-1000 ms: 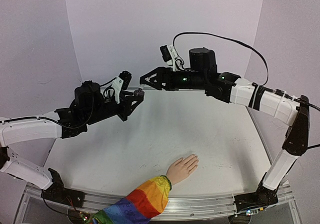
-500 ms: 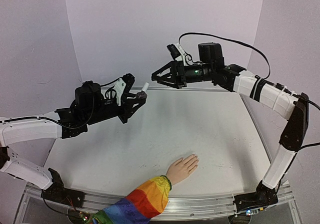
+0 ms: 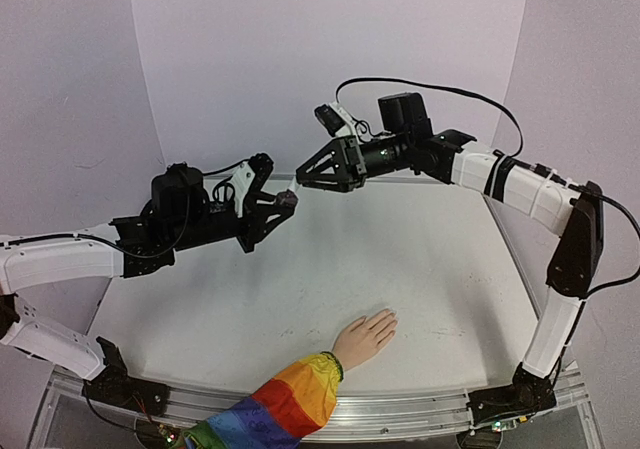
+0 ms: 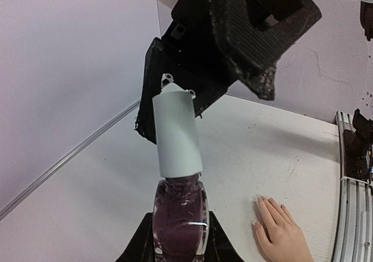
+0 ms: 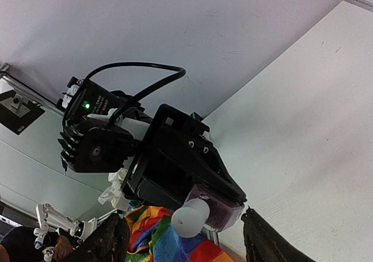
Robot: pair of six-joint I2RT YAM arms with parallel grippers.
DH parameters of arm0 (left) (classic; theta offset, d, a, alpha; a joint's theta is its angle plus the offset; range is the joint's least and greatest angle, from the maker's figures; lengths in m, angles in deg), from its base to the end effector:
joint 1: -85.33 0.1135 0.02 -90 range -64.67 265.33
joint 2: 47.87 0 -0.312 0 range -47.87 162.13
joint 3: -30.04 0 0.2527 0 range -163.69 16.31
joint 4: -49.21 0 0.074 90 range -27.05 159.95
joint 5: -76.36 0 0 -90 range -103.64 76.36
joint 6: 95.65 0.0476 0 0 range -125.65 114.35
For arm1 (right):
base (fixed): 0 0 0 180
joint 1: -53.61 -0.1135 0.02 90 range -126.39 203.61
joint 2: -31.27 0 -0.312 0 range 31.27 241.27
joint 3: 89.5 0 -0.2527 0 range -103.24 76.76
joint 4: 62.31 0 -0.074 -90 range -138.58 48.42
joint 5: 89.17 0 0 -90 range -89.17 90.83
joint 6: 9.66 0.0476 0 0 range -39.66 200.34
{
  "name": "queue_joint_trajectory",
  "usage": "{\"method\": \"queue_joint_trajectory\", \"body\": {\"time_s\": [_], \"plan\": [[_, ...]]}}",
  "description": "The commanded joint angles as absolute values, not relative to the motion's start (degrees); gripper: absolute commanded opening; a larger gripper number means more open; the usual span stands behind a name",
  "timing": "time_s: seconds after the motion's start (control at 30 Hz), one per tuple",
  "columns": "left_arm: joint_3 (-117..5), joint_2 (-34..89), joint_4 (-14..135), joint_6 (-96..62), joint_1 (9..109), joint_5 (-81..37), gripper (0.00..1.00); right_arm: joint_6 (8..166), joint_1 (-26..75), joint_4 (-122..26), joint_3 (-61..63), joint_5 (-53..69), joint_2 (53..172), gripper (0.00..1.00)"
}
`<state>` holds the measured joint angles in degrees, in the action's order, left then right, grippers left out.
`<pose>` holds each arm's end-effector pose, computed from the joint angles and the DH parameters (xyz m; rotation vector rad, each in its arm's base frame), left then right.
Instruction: Paint the nails
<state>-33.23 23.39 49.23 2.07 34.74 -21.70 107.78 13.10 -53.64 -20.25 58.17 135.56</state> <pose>0.1789 -0.2283 0.3570 0.9477 1.4784 -0.6717 0.3144 0.3213 0.4404 -1.0623 1.5582 1.6542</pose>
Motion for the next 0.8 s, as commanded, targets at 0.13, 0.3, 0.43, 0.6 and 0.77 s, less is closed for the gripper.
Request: {"method": "queue_joint_trajectory", "body": {"time_s": [0.13,0.3,0.43,0.6,0.77], "plan": [[-36.6,22.1,47.6,2.3,34.5,-23.6,0.0,106.9,13.1,-54.3,-23.6,61.9,136.7,0.57],[-36.8,22.2,47.7,2.3,34.5,-23.8,0.0,107.1,13.0,-54.2,-24.3,62.3,137.3,0.53],[-36.8,22.3,47.8,2.3,34.5,-23.7,0.0,107.0,12.9,-54.2,-24.6,62.5,137.7,0.51],[-36.7,22.3,47.8,2.2,34.5,-23.6,0.0,106.9,12.9,-54.2,-24.9,62.8,138.2,0.47],[-36.9,22.5,47.9,2.0,34.5,-23.5,0.0,106.9,12.8,-54.1,-25.0,62.8,138.5,0.44]]}}
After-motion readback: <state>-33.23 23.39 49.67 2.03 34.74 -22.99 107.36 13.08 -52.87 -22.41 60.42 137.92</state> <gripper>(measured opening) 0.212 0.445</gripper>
